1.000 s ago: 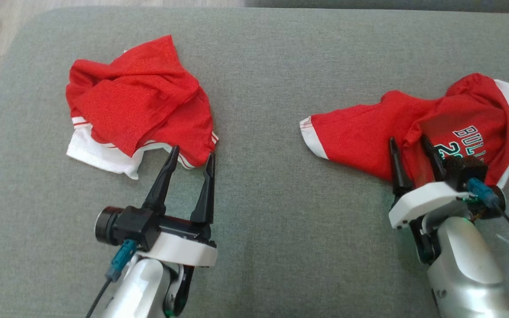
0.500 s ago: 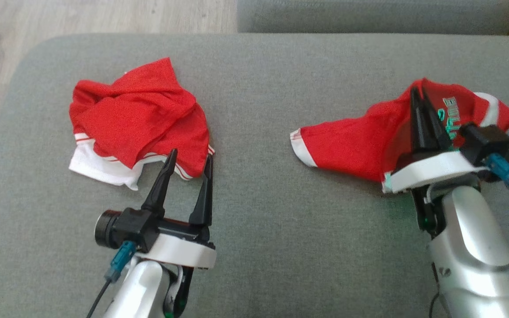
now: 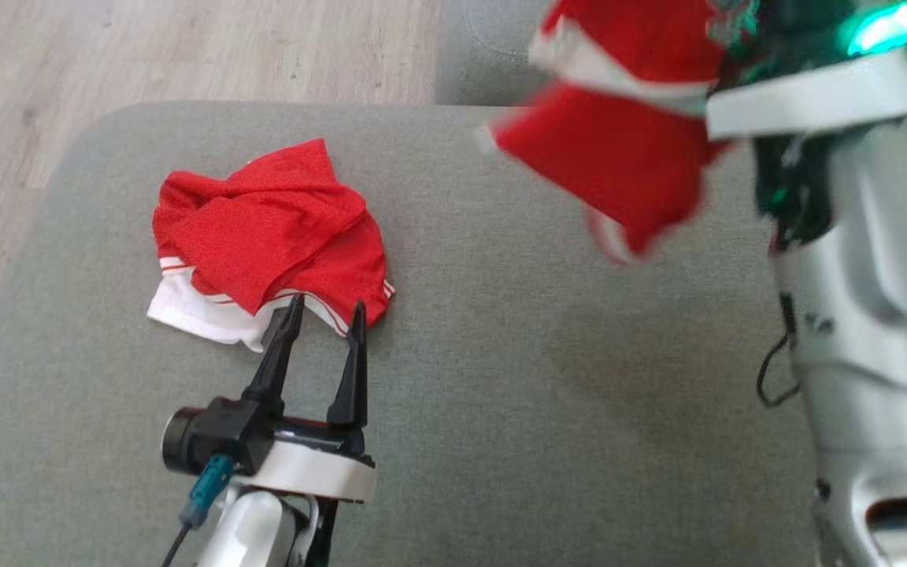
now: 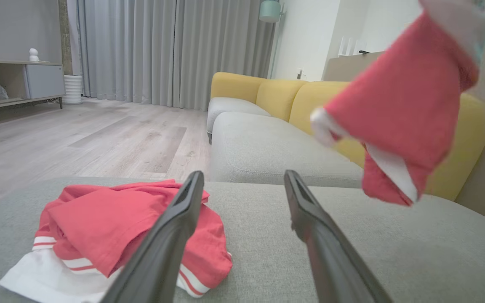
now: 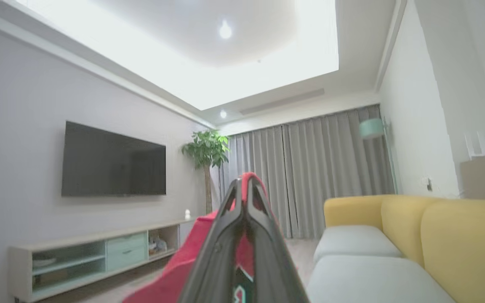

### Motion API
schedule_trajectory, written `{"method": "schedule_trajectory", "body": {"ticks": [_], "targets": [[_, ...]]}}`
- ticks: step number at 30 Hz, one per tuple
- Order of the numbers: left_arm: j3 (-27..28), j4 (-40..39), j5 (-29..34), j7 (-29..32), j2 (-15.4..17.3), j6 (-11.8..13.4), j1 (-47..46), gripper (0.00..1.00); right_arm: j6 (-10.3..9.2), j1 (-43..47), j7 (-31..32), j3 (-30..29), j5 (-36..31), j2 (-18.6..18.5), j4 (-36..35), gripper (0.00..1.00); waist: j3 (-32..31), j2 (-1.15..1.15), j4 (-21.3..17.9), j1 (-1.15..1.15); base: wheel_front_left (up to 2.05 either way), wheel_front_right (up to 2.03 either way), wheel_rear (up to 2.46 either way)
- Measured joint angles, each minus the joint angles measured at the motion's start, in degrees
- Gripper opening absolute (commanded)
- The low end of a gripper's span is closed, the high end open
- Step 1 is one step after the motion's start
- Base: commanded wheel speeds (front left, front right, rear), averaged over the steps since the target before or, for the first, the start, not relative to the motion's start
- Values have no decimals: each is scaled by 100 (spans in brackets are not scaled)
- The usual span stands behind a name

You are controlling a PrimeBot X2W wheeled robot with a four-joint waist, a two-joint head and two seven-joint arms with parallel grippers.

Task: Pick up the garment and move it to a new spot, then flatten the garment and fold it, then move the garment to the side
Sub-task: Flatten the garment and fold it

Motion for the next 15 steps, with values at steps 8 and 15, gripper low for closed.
{"method": "schedule_trajectory", "body": {"ticks": [8, 15], "targets": [[79, -115, 0, 0, -8, 1, 53, 100, 0, 448, 731, -635, 281, -404, -337, 0, 102, 0, -121, 1, 0, 0, 0], [40, -114, 31, 0, -14, -7, -35, 100, 0, 2178, 1296, -1640, -29, -1105, 779, 49, 404, 0, -228, 2, 0, 0, 0]]}}
